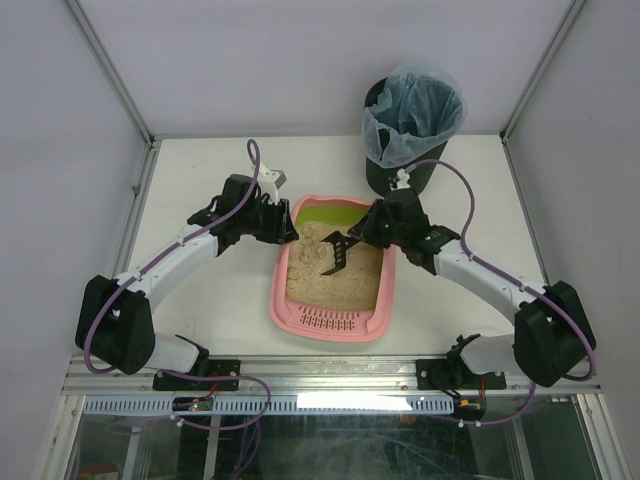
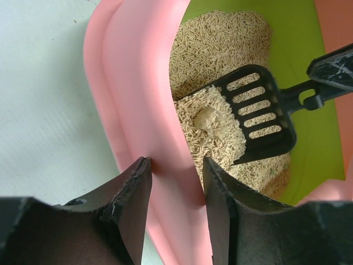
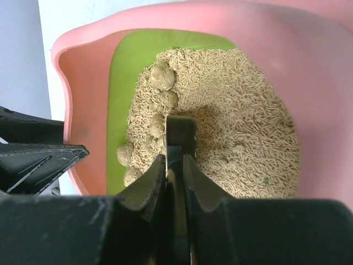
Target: Clean the litter box
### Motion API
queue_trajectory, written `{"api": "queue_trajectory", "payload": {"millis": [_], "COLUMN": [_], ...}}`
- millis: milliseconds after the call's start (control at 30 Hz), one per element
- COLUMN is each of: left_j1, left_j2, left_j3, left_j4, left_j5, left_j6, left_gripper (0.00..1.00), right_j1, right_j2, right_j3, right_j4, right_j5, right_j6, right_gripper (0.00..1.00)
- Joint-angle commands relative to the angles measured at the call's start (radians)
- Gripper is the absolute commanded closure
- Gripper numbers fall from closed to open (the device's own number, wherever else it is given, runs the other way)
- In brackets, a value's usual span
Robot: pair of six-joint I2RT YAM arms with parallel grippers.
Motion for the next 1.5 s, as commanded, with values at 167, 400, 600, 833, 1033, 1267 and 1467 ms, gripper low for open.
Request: {"api": "queue_trajectory", "payload": {"millis": [167, 400, 600, 833, 1033, 1267, 1467], "left_j1": [0.002, 0.001, 0.002, 0.002, 0.001, 0.001, 0.002], "left_j2": [0.004, 0.007, 0.008, -0.013, -0.003, -0.002, -0.006], "left_j3": [0.029, 0.030, 0.033, 0.032, 0.034, 0.035, 0.037], "left_j4": [0.027, 0.028, 0.028, 0.029, 0.029, 0.027, 0.017], "left_j5": [0.001, 0.000, -0.001, -0.017, -0.007, -0.005, -0.011], "left_j6": [0.021, 0.024, 0.023, 0.029, 0.030, 0.039, 0.049], "left_gripper": [0.58, 0.58, 0.58, 0.57, 0.56, 0.56, 0.55], "right_j1": [-0.112, -0.241, -0.370, -0.521, -0.525, -0.464, -0.469], "right_j2": [-0.190, -0.301, -0.342, -0.331, -0.289, -0.284, -0.266], "right_j3": [-0.075, -0.216, -0.325, -0.418, -0.455, -0.370, -0.378], "right_j4": [0.076, 0.196, 0.337, 0.555, 0.719, 0.632, 0.681], "right_j5": [-0.117, -0.294, -0.463, -0.665, -0.737, -0.737, -0.740], "right_j6": [0.060, 0.152, 0.232, 0.389, 0.467, 0.388, 0.431], "right_gripper": [1.00, 1.00, 1.00, 1.00, 1.00, 1.00, 1.00]}}
